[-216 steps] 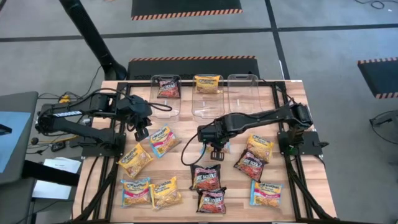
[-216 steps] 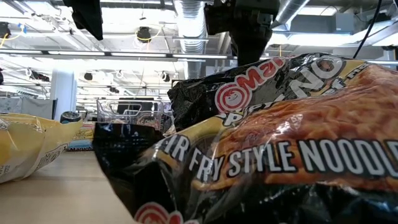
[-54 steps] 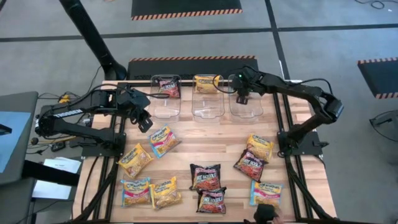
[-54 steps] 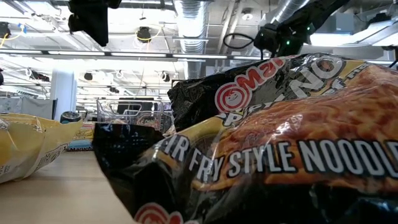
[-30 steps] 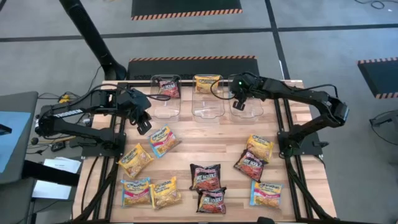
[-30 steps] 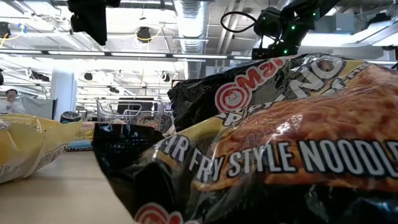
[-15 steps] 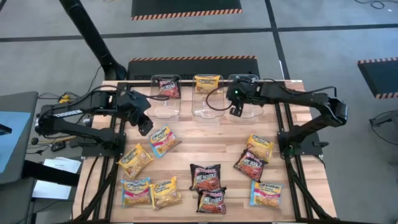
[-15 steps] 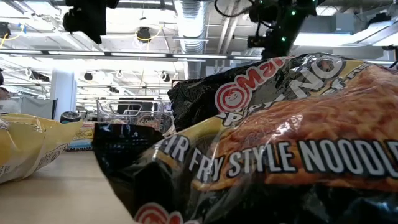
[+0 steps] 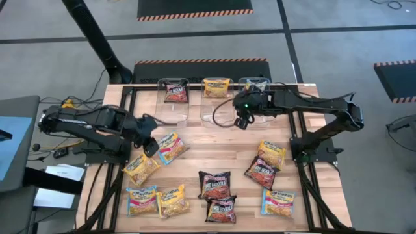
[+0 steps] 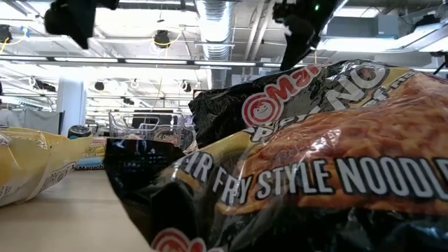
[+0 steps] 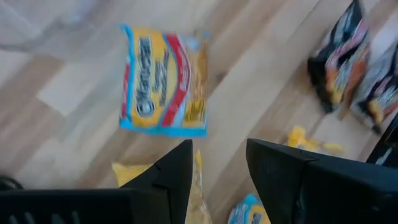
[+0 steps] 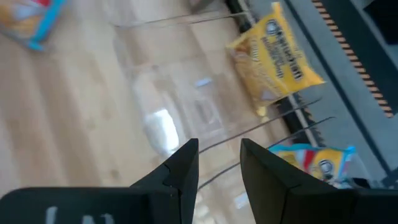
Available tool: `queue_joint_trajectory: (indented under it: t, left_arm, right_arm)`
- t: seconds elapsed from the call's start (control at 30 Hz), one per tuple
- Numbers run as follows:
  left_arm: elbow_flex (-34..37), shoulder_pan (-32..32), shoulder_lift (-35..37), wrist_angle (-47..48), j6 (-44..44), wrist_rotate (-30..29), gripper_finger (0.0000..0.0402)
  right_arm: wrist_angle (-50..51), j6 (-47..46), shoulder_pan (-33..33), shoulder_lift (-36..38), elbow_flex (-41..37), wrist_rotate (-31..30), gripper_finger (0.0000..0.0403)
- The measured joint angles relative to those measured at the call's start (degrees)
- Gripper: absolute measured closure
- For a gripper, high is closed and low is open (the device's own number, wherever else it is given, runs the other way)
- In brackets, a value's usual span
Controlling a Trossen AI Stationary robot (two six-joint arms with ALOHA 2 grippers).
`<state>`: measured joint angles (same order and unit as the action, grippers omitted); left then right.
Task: Sort Maruchan noodles
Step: Put the yellow noodle pack into the center transparent bin
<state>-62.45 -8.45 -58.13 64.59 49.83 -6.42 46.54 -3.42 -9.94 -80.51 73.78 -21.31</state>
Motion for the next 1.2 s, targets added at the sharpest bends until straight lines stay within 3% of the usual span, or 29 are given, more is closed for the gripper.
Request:
queue_joint_trajectory:
  t: [0.37, 0.67, 1.2]
  left_arm:
    - [8.6, -11.4, -0.7, -16.0, 1.9, 1.6, 0.0264]
    - [10.3, -18.3, -9.0, -21.6, 2.1, 3.1, 0.0264]
    - [10.3, -21.2, -23.7, -36.8, 2.3, 10.9, 0.0264]
  right_arm:
    - [3.2, -10.2, 10.4, 0.0, 1.8, 0.2, 0.0260]
    - [3.2, -16.0, 16.6, 0.0, 1.8, 0.4, 0.0260]
    - [4.3, -20.2, 21.2, 0.0, 1.8, 0.9, 0.0260]
